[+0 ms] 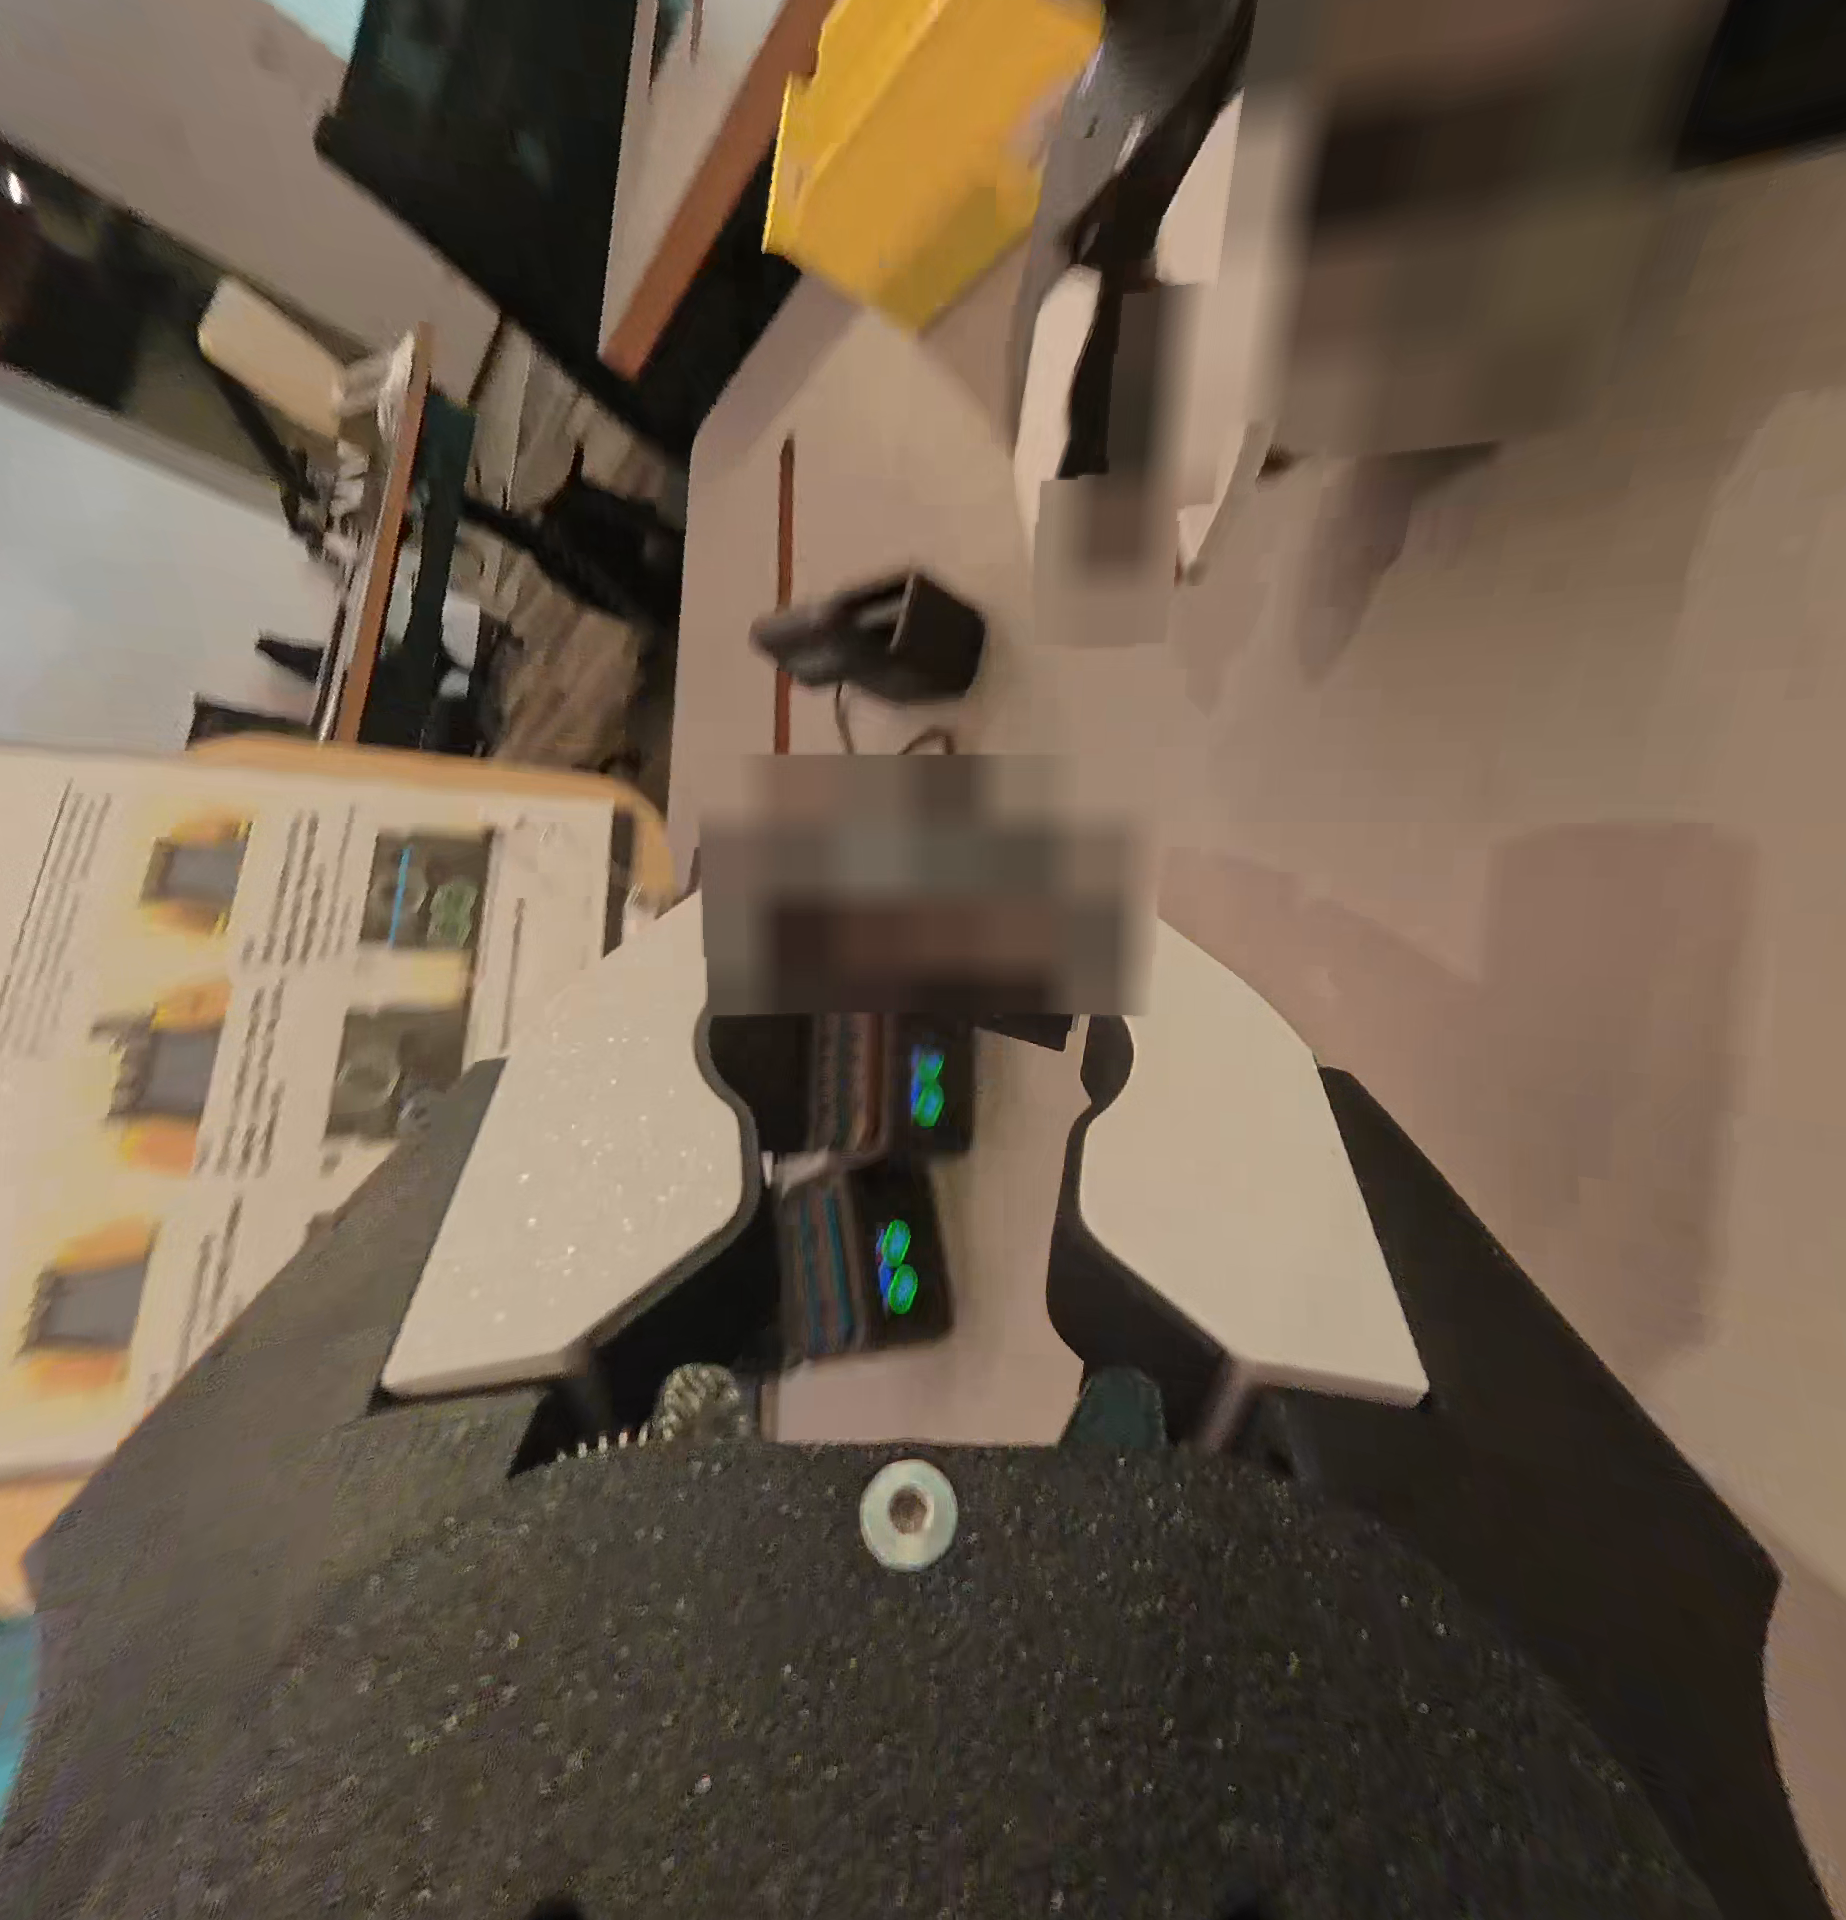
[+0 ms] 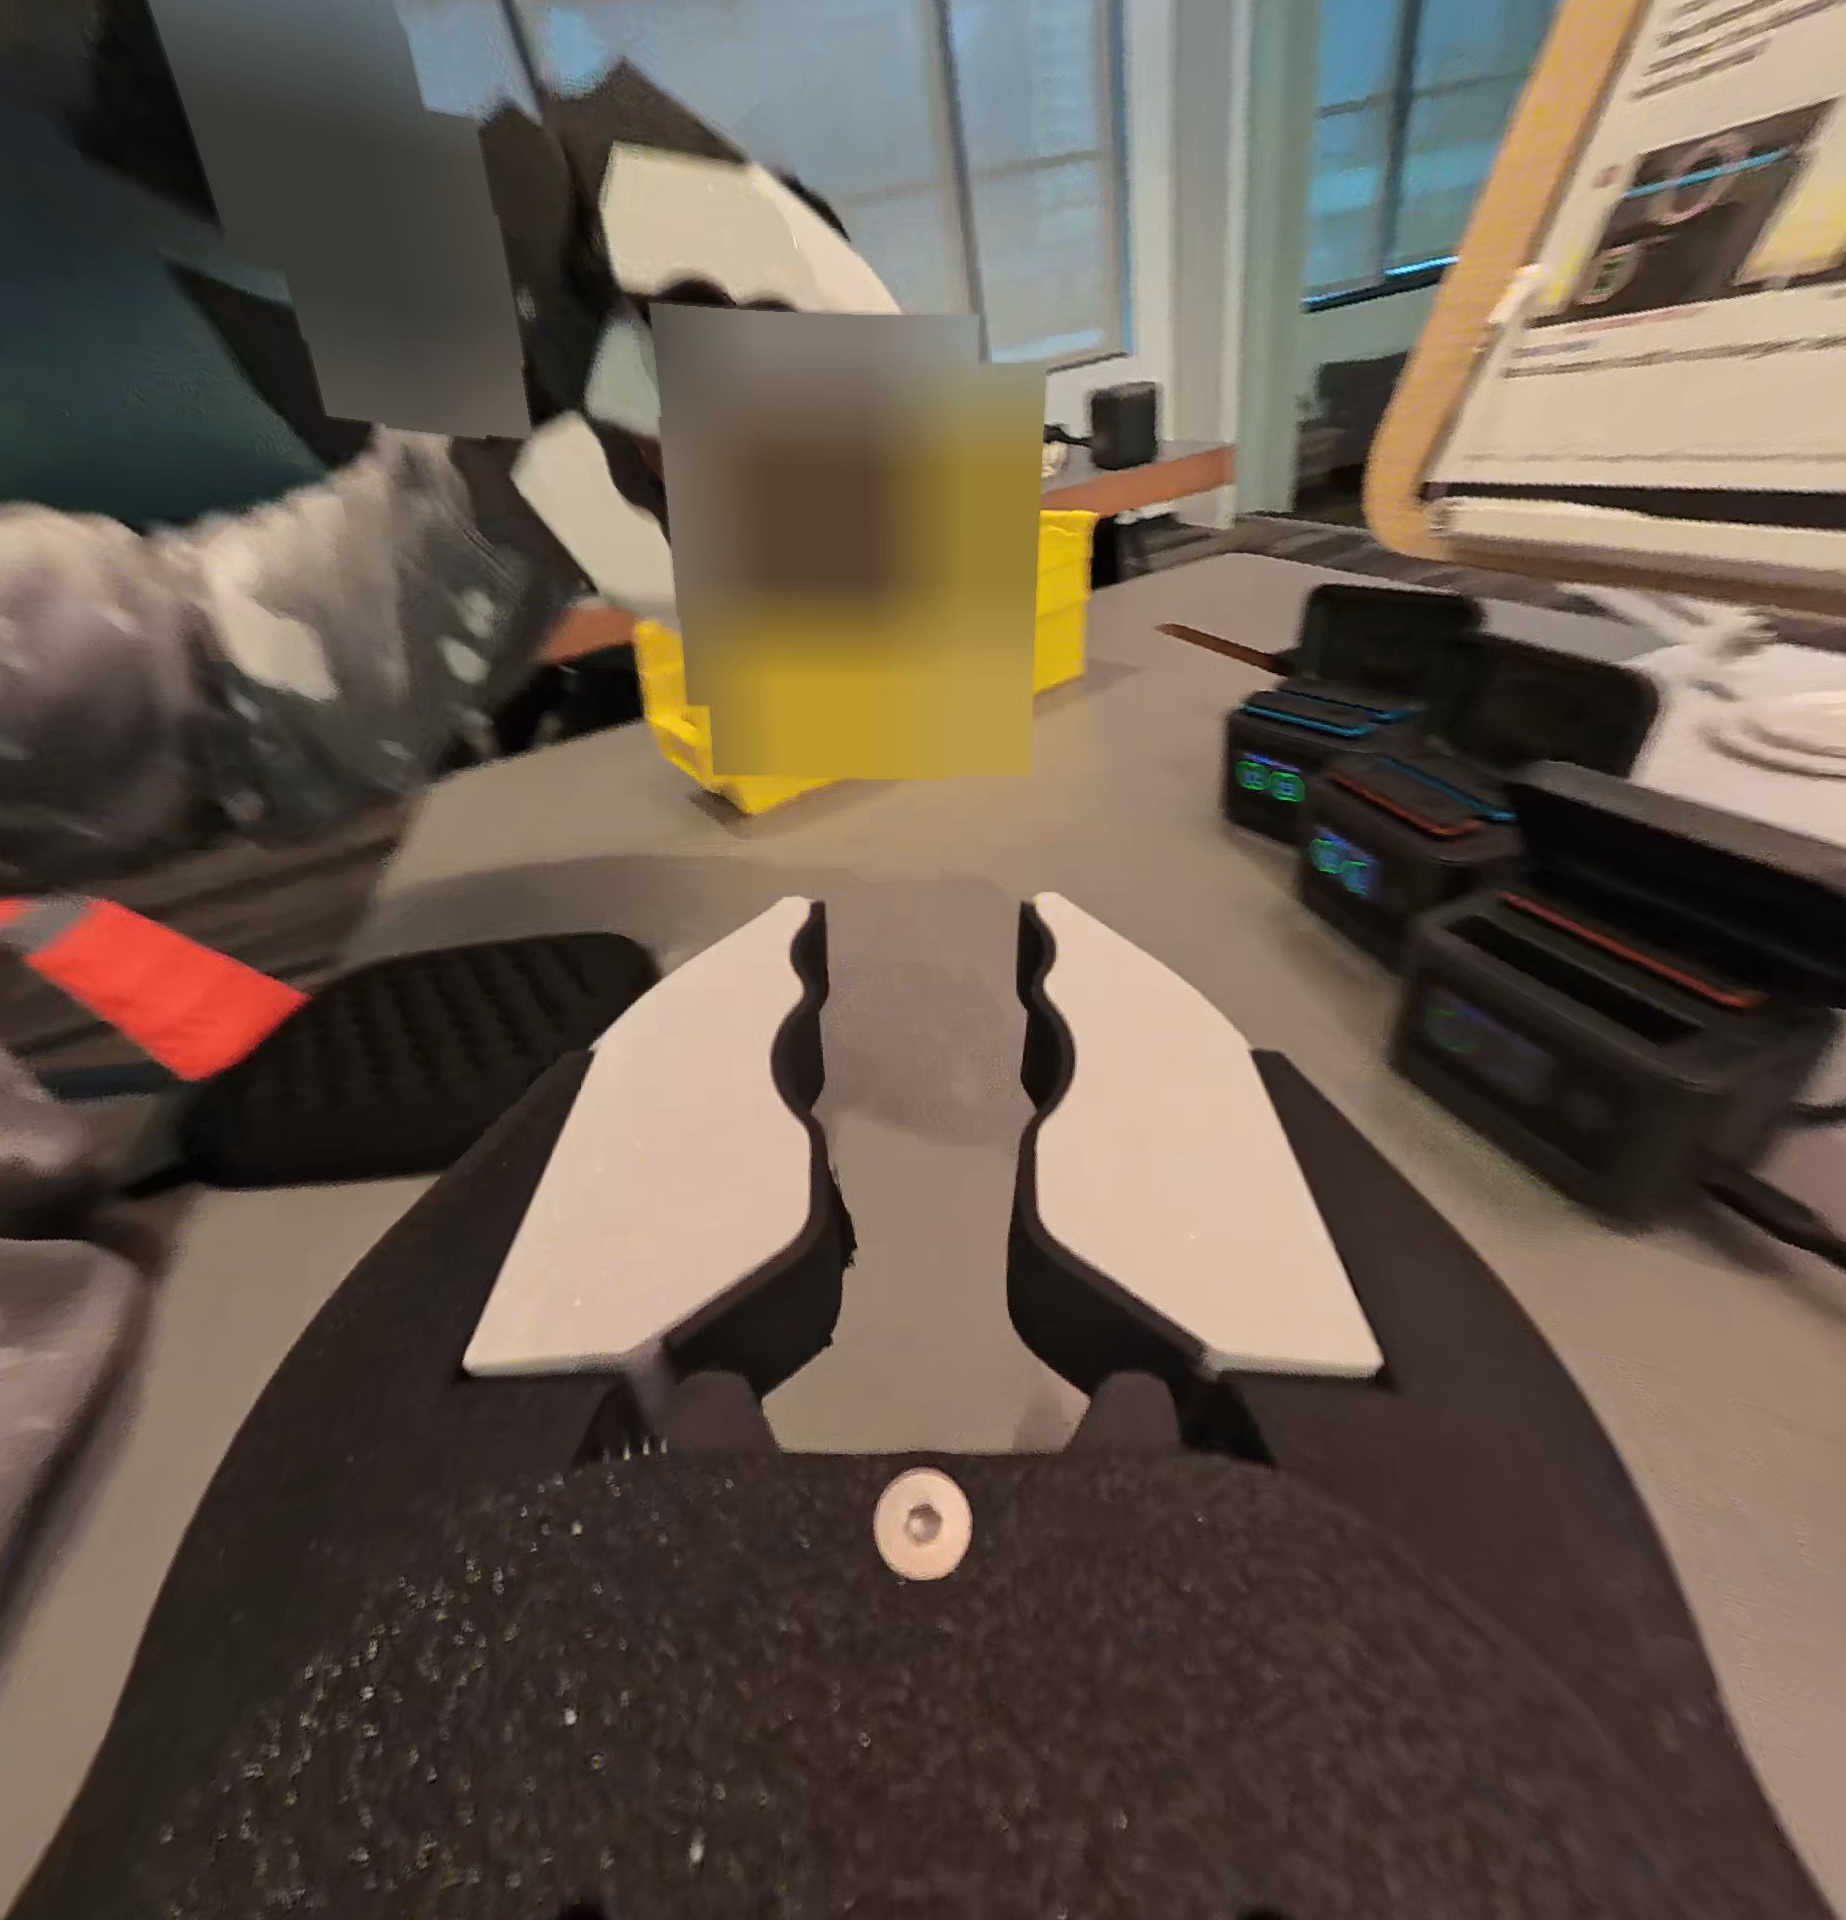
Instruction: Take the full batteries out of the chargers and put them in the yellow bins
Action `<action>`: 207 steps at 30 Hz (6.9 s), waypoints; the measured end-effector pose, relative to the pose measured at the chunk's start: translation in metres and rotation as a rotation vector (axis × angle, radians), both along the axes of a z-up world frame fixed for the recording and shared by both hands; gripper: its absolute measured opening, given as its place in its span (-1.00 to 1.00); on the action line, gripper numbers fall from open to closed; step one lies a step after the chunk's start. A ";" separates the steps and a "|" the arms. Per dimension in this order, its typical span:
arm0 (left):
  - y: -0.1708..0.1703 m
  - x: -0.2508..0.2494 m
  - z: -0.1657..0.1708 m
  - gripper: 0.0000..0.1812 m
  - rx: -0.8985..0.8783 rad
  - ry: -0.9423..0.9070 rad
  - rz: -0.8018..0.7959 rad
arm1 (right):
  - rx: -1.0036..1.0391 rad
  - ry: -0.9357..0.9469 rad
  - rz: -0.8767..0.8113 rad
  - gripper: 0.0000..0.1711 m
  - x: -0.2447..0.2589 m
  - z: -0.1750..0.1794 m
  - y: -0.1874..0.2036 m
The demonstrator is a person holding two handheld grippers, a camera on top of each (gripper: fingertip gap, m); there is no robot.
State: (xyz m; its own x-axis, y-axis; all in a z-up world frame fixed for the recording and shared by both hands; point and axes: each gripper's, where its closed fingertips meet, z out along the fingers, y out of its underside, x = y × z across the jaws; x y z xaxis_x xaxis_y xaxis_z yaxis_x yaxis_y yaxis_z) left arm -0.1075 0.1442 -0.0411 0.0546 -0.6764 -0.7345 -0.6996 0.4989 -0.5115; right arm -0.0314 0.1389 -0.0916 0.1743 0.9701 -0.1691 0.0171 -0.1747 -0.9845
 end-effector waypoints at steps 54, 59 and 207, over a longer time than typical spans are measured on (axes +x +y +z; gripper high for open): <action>-0.030 0.081 -0.039 -0.84 -0.761 -0.496 -0.017 | 0.021 0.071 0.166 -0.79 0.019 0.022 -0.021; -0.038 0.073 -0.081 -0.84 -0.723 -0.212 0.045 | 0.124 -0.141 0.149 -0.64 0.018 0.000 -0.023; 0.012 -0.003 -0.095 -0.57 -0.454 -0.728 0.520 | 0.322 -1.929 0.400 -0.83 0.014 -0.041 0.151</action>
State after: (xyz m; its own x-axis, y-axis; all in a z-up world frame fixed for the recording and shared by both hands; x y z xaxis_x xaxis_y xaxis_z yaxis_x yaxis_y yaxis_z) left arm -0.1104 0.1558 -0.1358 0.7562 -0.6490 -0.0828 -0.2163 -0.1285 -0.9678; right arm -0.0176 0.2900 -0.1329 -0.3152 0.9439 0.0989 0.8855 0.2549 0.3885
